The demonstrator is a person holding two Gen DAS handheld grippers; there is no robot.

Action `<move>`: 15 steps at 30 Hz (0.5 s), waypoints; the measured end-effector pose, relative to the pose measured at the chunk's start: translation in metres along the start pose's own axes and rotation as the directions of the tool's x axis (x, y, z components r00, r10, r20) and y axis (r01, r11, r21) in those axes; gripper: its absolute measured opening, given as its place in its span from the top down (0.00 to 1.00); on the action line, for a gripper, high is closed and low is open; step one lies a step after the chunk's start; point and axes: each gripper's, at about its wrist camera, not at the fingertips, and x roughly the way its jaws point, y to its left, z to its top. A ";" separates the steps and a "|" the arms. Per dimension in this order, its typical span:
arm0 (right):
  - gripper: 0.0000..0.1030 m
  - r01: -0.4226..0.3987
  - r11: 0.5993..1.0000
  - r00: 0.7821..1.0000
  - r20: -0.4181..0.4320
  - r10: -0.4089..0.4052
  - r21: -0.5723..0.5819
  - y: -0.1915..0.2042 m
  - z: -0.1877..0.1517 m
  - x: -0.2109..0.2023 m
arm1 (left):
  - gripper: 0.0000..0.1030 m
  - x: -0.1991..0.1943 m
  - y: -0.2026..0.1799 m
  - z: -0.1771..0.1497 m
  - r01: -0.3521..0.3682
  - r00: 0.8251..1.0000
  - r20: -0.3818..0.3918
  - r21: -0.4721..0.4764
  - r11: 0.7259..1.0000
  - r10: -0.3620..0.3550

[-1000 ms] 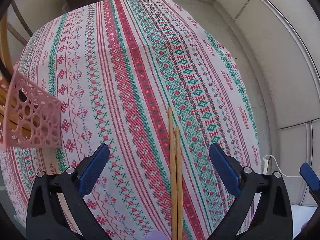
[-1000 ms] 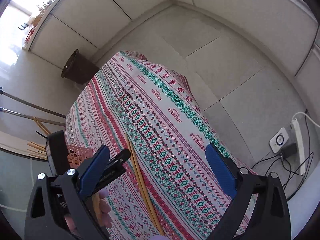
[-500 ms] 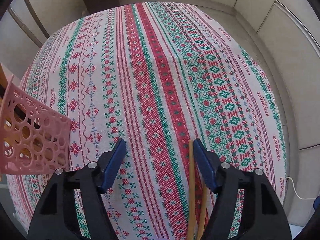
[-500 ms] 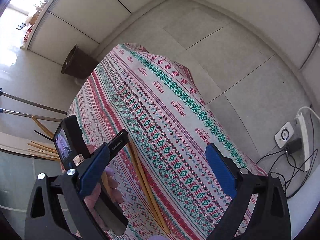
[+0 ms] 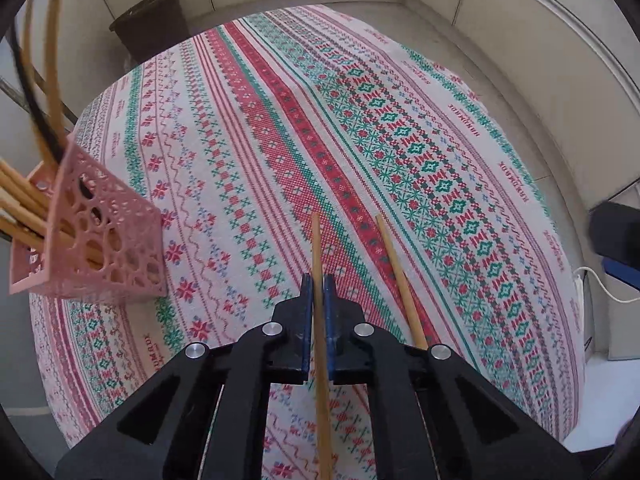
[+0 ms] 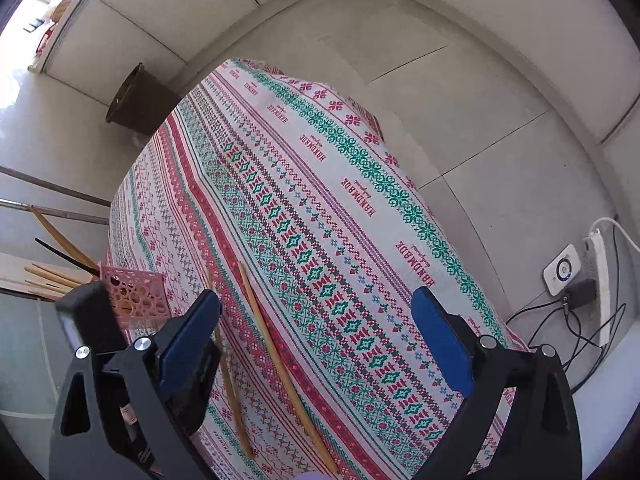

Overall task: Organize utensils
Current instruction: 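Grasp a chopstick with the left tool while the right tool grasps the last one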

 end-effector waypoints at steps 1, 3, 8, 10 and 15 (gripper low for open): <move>0.09 0.012 1.000 1.000 0.004 -0.012 -0.020 0.006 -0.001 0.004 | 0.96 -0.009 0.004 -0.004 0.004 1.000 0.014 0.002 1.000 -0.004; 0.09 0.044 0.997 0.999 0.021 -0.043 -0.070 0.018 -0.002 0.015 | 0.95 -0.034 0.011 -0.013 0.004 0.998 0.060 0.021 1.000 -0.006; 0.09 0.142 0.973 0.990 0.033 -0.138 -0.184 0.049 -0.007 0.051 | 0.95 -0.087 0.010 -0.029 0.012 0.990 0.142 -0.003 1.000 -0.011; 0.10 0.162 0.962 0.987 0.036 -0.158 -0.220 0.058 -0.008 0.065 | 0.95 -0.103 0.019 -0.038 0.014 0.986 0.164 -0.019 1.000 -0.010; 0.29 0.174 0.935 0.982 -0.010 -0.186 -0.308 0.080 -0.019 0.092 | 0.95 -0.127 0.032 -0.042 0.002 0.977 0.214 -0.036 0.999 0.006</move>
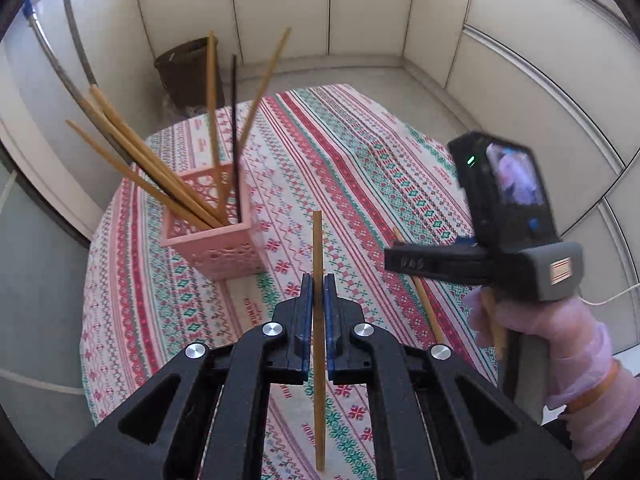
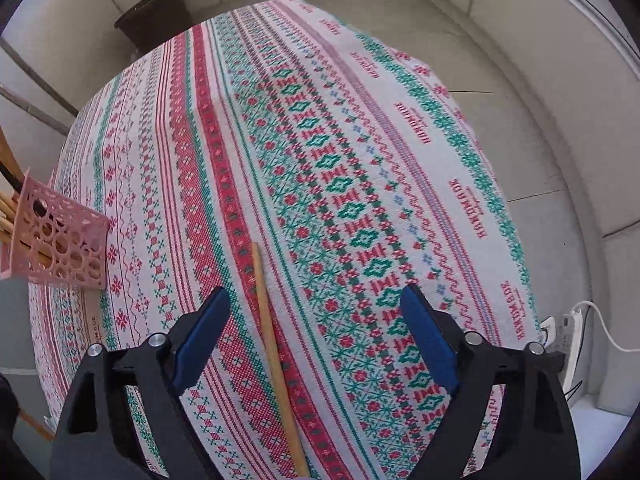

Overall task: Organize utensils
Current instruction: 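Grasp a chopstick with the left tool while the right tool grasps the last one, then carry both chopsticks over the pink basket and open both tools to drop them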

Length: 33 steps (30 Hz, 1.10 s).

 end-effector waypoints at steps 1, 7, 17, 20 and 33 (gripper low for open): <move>0.29 0.018 1.000 1.000 0.009 -0.018 -0.020 0.006 -0.002 0.001 | 0.95 -0.001 0.003 0.000 -0.005 1.000 0.008 -0.002 1.000 0.005; 0.50 0.043 0.991 0.998 0.046 -0.038 -0.123 0.029 -0.008 0.000 | 0.95 -0.011 0.020 -0.002 -0.019 0.999 0.033 -0.029 0.999 0.020; 0.94 -0.057 0.989 0.994 0.088 0.069 -0.136 0.029 -0.018 -0.028 | 0.95 -0.025 0.033 -0.007 -0.026 0.997 0.066 -0.049 0.998 0.030; 0.94 -0.101 0.985 0.982 0.146 0.122 -0.142 0.025 -0.026 -0.061 | 0.95 -0.034 0.039 -0.008 -0.006 0.996 0.085 -0.057 0.998 0.011; 0.94 -0.322 0.937 0.878 0.328 0.350 -0.137 -0.014 -0.054 -0.177 | 0.95 -0.071 0.048 -0.023 0.008 0.984 0.180 -0.057 0.998 0.002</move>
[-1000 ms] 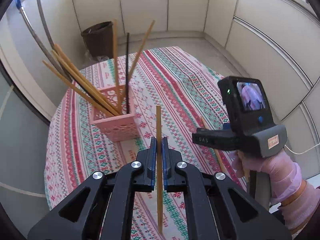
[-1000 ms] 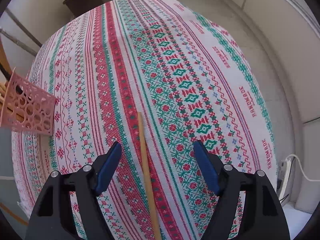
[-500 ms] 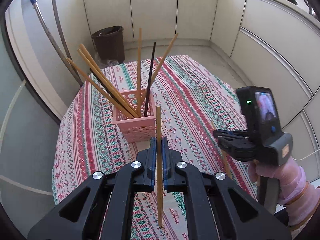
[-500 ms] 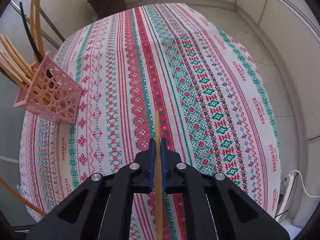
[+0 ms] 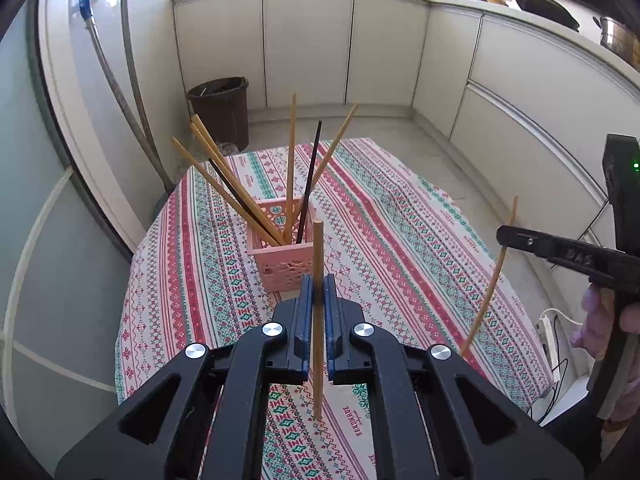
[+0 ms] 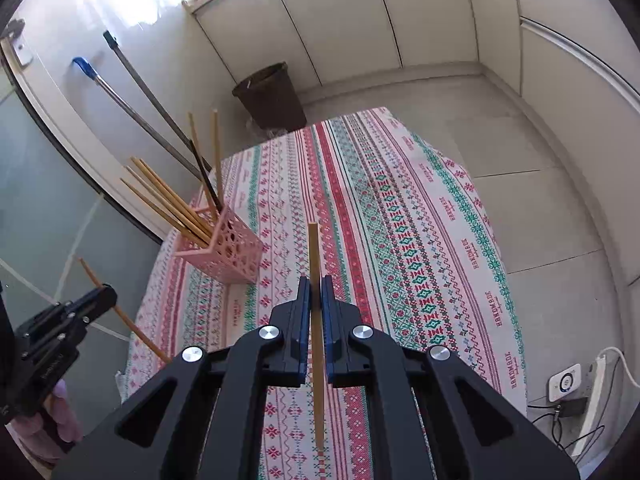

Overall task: Organize utensils
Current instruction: 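Carry both chopsticks over the pink basket and open both tools to drop them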

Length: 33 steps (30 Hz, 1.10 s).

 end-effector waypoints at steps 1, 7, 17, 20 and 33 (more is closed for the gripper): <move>0.94 -0.019 1.000 1.000 0.019 0.019 0.006 0.001 0.002 -0.008 | 0.95 -0.005 0.001 0.002 -0.001 1.000 0.017 -0.008 1.000 0.002; 0.94 -0.087 0.996 0.993 0.086 0.083 0.036 0.003 0.015 -0.035 | 0.95 -0.040 0.011 0.032 0.006 0.991 0.133 -0.089 0.996 0.006; 0.94 -0.123 0.985 0.989 0.102 0.111 0.122 -0.022 0.024 -0.044 | 0.95 -0.052 0.022 0.104 -0.038 0.981 0.184 -0.150 0.988 0.065; 0.94 -0.129 0.984 0.988 0.105 0.116 0.127 -0.026 0.025 -0.046 | 0.95 -0.051 0.022 0.112 -0.051 0.978 0.192 -0.161 0.986 0.082; 0.94 -0.141 0.979 0.987 0.095 0.128 0.147 -0.036 0.028 -0.046 | 0.76 -0.003 0.018 0.128 -0.110 0.982 0.137 -0.155 0.982 0.132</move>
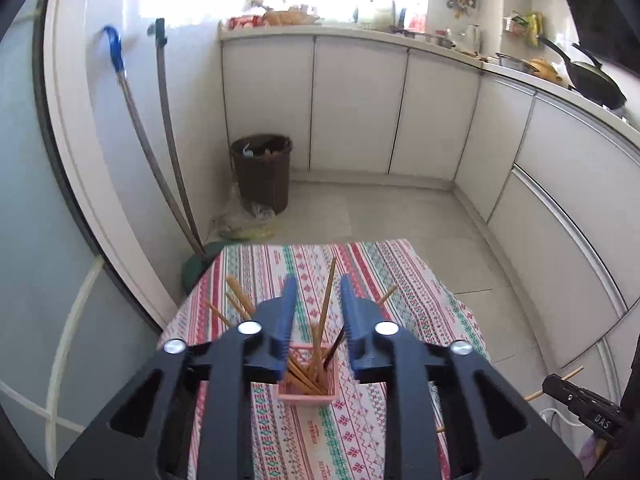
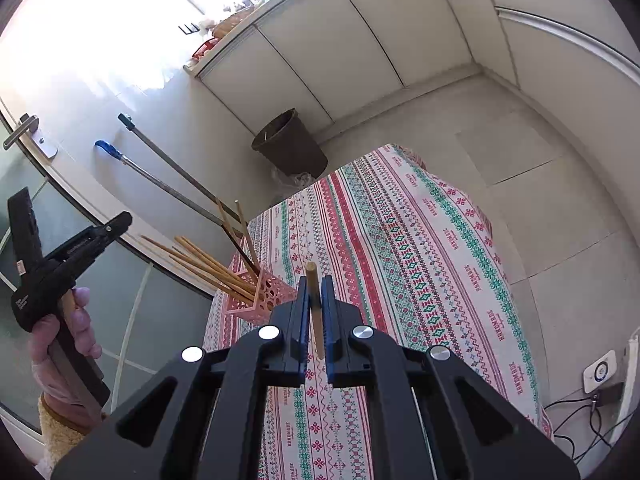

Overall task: Organize utensils
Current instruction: 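Carry both chopsticks over the pink basket and open both tools to drop them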

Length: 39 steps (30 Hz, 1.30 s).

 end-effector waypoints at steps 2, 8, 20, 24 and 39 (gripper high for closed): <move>0.94 -0.003 1.000 1.000 0.004 0.003 -0.001 0.000 0.000 -0.001 | 0.76 -0.005 0.009 -0.007 -0.010 1.000 0.024 -0.029 1.000 0.010; 0.94 -0.044 0.999 0.999 0.016 0.044 -0.021 0.017 0.003 -0.006 | 0.71 -0.035 0.043 -0.027 -0.023 0.988 0.144 -0.159 0.987 0.047; 0.94 -0.058 0.990 0.987 0.145 0.077 -0.128 0.113 0.044 -0.014 | 0.61 -0.053 0.125 -0.052 -0.040 0.984 0.150 -0.330 0.943 0.094; 0.94 -0.027 0.987 0.985 0.161 0.053 -0.158 0.142 0.058 0.004 | 0.57 -0.071 0.140 -0.048 -0.048 0.972 0.199 -0.356 0.933 0.126; 0.83 0.075 0.977 0.994 0.093 -0.057 -0.200 0.156 0.047 0.113 | 0.57 -0.051 0.142 -0.054 -0.028 0.985 0.149 -0.364 0.931 0.087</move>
